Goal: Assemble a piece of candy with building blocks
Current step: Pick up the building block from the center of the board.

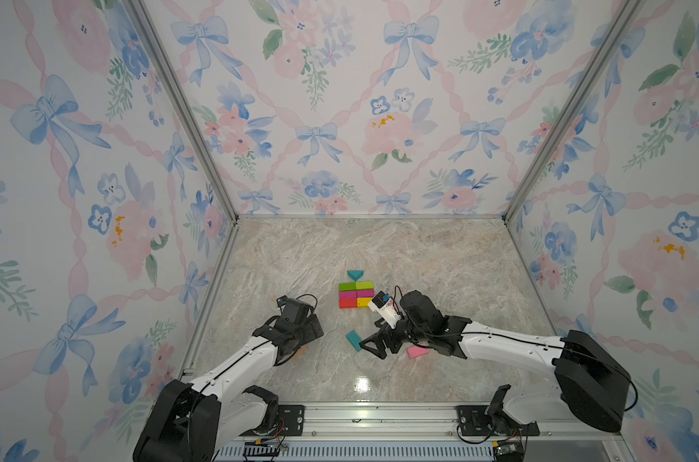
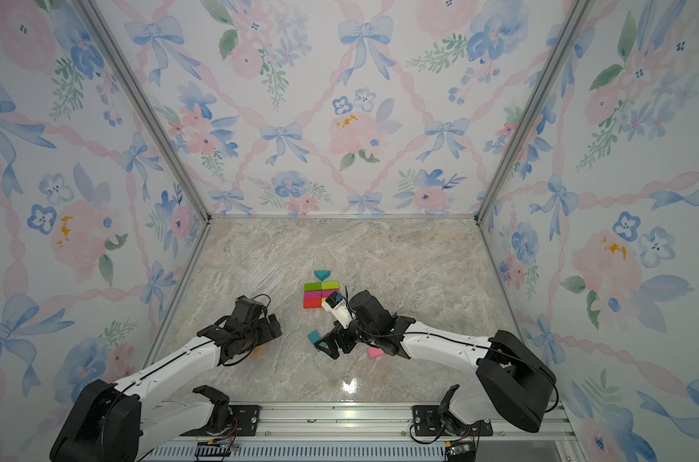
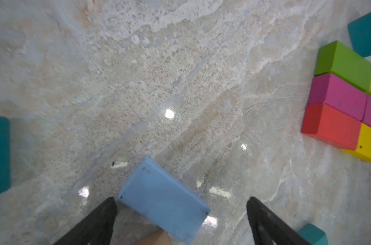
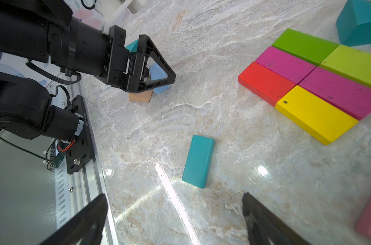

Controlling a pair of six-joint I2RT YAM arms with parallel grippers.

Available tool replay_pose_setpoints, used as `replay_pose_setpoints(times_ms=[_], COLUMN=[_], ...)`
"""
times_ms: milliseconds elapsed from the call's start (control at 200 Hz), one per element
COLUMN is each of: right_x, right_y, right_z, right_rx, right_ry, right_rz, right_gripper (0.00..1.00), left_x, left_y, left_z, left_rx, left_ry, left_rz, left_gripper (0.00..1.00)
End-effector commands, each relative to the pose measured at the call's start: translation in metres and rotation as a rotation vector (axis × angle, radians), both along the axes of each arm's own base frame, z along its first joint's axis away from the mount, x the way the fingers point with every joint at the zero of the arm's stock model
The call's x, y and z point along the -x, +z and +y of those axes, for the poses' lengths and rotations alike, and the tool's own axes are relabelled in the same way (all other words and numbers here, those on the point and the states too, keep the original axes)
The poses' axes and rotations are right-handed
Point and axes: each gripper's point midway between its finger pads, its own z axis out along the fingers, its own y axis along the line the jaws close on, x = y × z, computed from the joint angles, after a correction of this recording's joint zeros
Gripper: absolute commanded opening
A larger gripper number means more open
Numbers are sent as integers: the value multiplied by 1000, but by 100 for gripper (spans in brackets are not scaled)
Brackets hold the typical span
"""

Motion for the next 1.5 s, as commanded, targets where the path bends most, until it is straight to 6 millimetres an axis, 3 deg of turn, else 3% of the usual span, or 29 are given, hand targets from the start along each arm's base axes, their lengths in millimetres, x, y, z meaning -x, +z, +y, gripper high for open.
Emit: replay_pose_setpoints(times_ms=[0,245,510,805,1120,1325,1495], right_x=[-2,-3,-6,-6,-4,2,6], right_y=[-2,3,3,8,4,0,-2], right_z=[-4,-15,-30,-37,-43,-44,-48], right_rx=[-10,-4,14,9,13,-20,-24], right_ry=[2,-16,-56,-60,-62,-73,-81], right_rz=[1,-14,-32,-52,-55,-27,-22], right_gripper=[99,99,99,99,99,99,99], left_x=[33,58,69,80,79,69,62], left_y=[-20,-20,-15,-17,-13,-5,-3], left_z=[-9,-28,-21,-19,-19,-25,-26], left_rx=[68,137,-22,-86,-88,-109,-146], left_ry=[6,-31,-84,-84,-72,-93,-113], left_rz=[109,125,179,192,184,174,167], left_gripper=[98,98,97,74,41,35,41])
